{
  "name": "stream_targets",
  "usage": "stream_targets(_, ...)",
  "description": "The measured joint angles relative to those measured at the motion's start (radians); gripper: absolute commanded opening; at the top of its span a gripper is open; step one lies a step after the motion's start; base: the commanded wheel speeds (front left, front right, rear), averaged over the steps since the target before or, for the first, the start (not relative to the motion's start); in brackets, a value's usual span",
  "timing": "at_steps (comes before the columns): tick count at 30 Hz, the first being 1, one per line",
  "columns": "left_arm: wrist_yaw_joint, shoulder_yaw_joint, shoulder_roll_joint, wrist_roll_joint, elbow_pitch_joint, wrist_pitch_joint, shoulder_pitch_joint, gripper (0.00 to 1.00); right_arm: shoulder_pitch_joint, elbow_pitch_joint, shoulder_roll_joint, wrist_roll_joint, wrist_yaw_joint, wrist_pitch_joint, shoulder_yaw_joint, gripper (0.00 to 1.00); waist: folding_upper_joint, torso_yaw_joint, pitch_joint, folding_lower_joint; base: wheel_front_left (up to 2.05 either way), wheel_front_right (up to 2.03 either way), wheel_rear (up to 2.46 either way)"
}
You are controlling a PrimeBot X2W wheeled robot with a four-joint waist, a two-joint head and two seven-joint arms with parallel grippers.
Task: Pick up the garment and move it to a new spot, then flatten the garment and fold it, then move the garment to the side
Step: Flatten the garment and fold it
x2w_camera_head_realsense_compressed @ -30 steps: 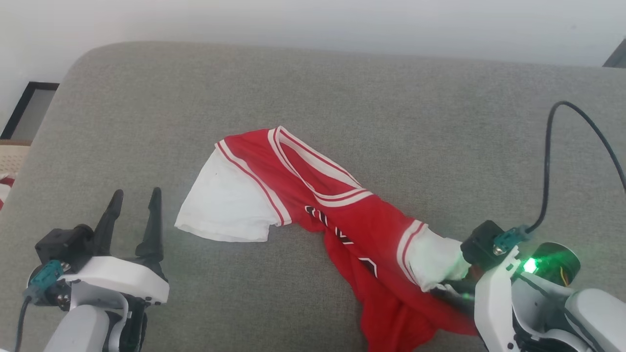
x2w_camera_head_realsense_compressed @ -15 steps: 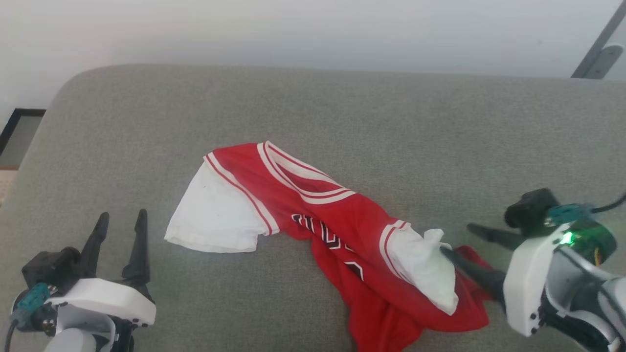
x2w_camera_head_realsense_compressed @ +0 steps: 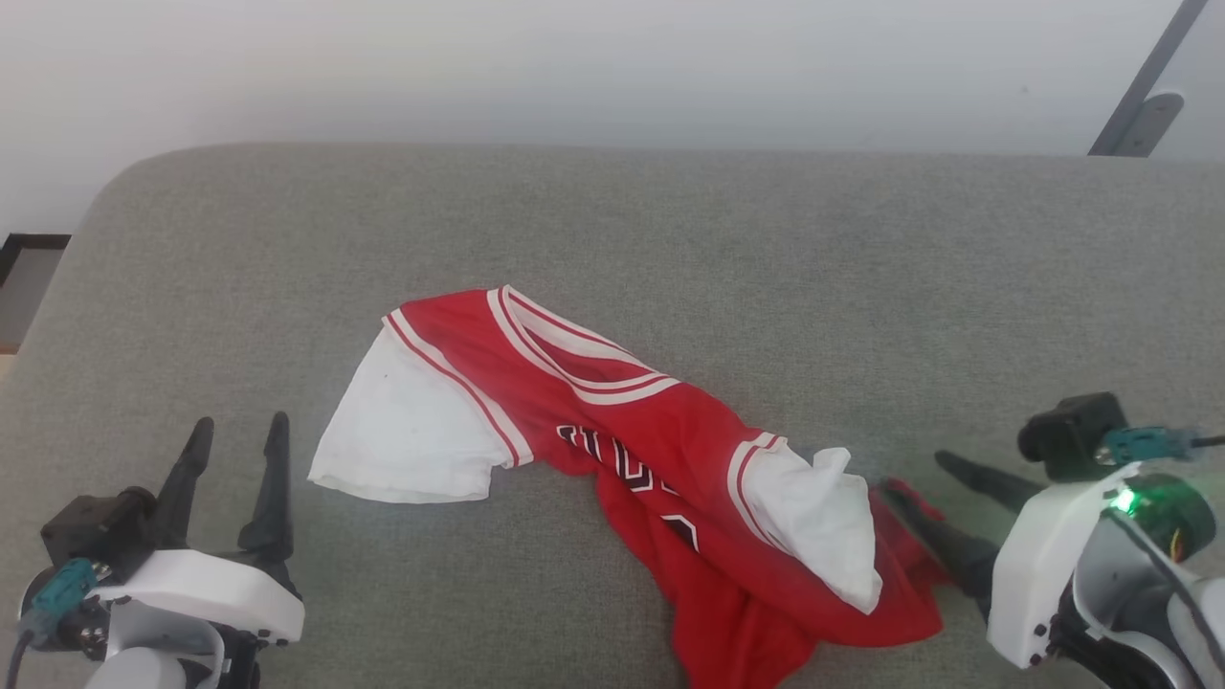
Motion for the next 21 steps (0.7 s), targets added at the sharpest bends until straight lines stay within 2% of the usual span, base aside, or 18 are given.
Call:
stream_targets(7, 0.0, -0.015, -0.001, 0.0, -0.002, 0.007, -0.008, 1.0, 0.002, 0.034, 0.021, 0.03, 0.0, 0.102, 0.023, 1.0, 0.0, 0.016, 0.023, 0.0001, 0.0, 0.0, 0.0)
stream_targets(19, -0.008, -0.032, -0.018, 0.002, 0.022, 0.007, -0.053, 1.0, -0.124, 0.144, 0.05, 0.032, 0.0, 0.243, 0.077, 1.0, 0.0, 0.062, 0.076, 0.0, 0.0, 0.0, 0.0)
stream_targets(20, -0.009, -0.033, -0.02, 0.002, 0.025, 0.005, -0.055, 1.0, -0.132, 0.154, 0.05, 0.033, 0.0, 0.25, 0.08, 0.5, 0.0, 0.065, 0.079, 0.0, 0.0, 0.0, 0.0)
stream_targets(21, -0.009, -0.034, -0.021, 0.002, 0.028, 0.005, -0.06, 1.0, -0.141, 0.163, 0.051, 0.038, 0.0, 0.253, 0.086, 0.36, 0.0, 0.068, 0.082, 0.0, 0.0, 0.0, 0.0)
